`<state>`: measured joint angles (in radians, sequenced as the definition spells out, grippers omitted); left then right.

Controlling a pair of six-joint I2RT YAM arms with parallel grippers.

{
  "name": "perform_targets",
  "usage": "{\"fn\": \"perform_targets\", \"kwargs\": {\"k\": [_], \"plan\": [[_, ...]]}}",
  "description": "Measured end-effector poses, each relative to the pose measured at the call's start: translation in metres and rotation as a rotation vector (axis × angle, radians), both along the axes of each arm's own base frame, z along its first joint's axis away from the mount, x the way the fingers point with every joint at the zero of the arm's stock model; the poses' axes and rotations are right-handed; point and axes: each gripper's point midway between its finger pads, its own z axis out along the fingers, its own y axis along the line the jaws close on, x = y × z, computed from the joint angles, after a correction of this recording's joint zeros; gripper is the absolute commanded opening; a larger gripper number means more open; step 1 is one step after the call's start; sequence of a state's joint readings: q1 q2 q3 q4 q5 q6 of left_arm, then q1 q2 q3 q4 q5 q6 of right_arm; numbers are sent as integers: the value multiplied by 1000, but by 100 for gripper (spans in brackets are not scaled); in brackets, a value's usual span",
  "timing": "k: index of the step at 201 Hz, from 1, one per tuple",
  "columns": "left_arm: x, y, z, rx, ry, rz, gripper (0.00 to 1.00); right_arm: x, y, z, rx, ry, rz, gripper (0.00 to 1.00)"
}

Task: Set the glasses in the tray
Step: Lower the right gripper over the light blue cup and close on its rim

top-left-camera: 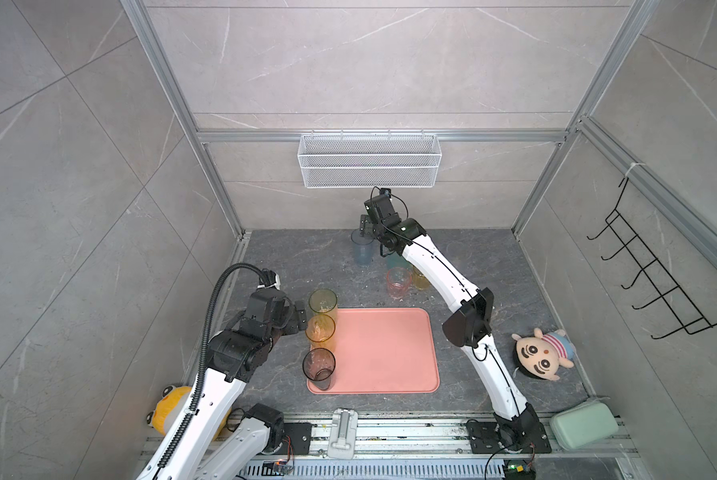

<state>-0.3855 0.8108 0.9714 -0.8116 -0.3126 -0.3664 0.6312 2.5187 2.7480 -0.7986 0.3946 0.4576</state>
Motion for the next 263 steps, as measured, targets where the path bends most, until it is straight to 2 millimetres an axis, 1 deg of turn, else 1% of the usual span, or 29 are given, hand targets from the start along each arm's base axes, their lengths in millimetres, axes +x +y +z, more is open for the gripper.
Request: {"fn": "perform_targets", "kwargs": {"k": [20, 45, 75, 101, 131, 157, 199, 222, 238, 263], "plan": [[0, 0, 1, -1, -3, 0, 92, 4, 3, -12, 15, 22, 3, 79], [0, 0, 1, -1, -3, 0, 92, 9, -2, -35, 20, 72, -6, 76], [0, 0, 1, -1, -4, 0, 92, 14, -6, -53, 44, 112, -16, 72], [0, 0, 1, -2, -5, 0, 92, 18, -6, -57, 74, 122, -12, 69], [0, 0, 1, -2, -5, 0, 92, 22, -2, -59, 119, 127, 1, 65], [0, 0, 1, -2, -5, 0, 92, 24, 3, -68, 142, 138, 15, 62], [0, 0, 1, -2, -5, 0, 92, 29, 10, -90, 163, 162, 23, 59], [0, 0, 1, -2, -6, 0, 92, 29, 12, -99, 167, 175, 27, 55], [0, 0, 1, -3, -7, -1, 91, 31, 16, -98, 183, 171, 37, 52], [-1, -1, 3, -8, -13, -4, 92, 32, 20, -95, 202, 159, 53, 51]]}}
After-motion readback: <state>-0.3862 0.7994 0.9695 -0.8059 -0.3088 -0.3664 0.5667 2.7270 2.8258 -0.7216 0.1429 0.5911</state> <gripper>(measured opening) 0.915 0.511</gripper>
